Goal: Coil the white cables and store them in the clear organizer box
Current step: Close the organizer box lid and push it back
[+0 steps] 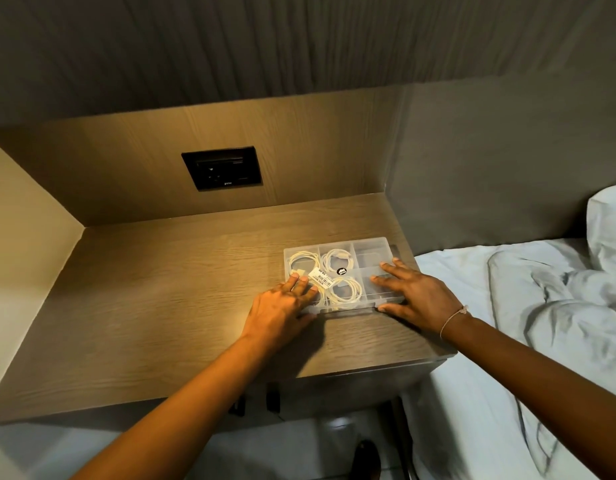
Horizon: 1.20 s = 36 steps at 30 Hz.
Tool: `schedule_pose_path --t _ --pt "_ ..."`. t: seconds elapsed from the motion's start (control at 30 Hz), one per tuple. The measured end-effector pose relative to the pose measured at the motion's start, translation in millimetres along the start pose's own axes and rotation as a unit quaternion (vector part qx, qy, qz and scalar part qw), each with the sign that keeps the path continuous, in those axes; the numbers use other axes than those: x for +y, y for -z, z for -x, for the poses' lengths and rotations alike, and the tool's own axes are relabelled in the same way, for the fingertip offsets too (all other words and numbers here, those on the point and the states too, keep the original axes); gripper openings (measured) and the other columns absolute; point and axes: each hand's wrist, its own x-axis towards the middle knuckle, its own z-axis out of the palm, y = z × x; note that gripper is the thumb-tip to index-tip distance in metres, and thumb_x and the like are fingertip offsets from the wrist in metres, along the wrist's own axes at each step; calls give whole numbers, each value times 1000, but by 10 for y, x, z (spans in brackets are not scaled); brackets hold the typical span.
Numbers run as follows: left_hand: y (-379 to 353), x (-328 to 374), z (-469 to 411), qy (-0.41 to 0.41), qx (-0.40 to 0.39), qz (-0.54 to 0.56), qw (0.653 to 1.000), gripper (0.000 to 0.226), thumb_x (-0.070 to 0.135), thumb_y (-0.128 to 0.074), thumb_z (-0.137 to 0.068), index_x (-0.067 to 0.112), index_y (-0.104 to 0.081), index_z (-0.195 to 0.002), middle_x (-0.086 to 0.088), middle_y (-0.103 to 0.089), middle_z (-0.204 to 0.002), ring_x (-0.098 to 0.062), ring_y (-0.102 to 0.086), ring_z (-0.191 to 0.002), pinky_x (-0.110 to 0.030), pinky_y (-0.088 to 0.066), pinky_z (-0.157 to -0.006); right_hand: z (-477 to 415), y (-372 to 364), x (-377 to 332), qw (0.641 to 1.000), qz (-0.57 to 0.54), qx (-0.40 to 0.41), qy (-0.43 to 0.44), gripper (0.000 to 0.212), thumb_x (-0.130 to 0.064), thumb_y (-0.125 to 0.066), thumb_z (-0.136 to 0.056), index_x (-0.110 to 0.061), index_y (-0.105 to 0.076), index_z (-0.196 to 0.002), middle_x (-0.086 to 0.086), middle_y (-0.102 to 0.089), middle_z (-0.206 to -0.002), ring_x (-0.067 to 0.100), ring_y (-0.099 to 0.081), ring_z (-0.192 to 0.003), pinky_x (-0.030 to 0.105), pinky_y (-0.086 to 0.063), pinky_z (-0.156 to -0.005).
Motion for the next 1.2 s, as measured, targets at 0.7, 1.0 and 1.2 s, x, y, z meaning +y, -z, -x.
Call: schedule_pose_path --t 0.7,1.0,1.2 --pt "-127 420 349 118 -34 56 991 73 59 -14 -95 18 6 -152 -7 11 -161 -22 15 -148 -38 3 -121 215 -389 -382 996 19 71 -40 69 -58 -21 -98 -25 0 -155 -7 12 -158 15 15 -147 33 7 -117" --pt "71 158 -218 133 -107 37 985 76 59 -20 -96 16 6 -153 -11 9 -163 -28 12 -149 -50 -2 -121 -315 -203 -232 998 31 44 -32 73 -62 -18 -96 -25 2 -155 1 2 -166 20 10 -151 39 8 -117" --pt "211 -48 -793 167 -178 32 969 77 54 -28 -97 15 8 -153 -10 13 -163 -29 11 -149 -53 -8 -120 -877 -10 -89 998 31 -21 -46 75 -62 -20 -96 -25 11 -154 0 15 -165 23 17 -151 49 6 -122"
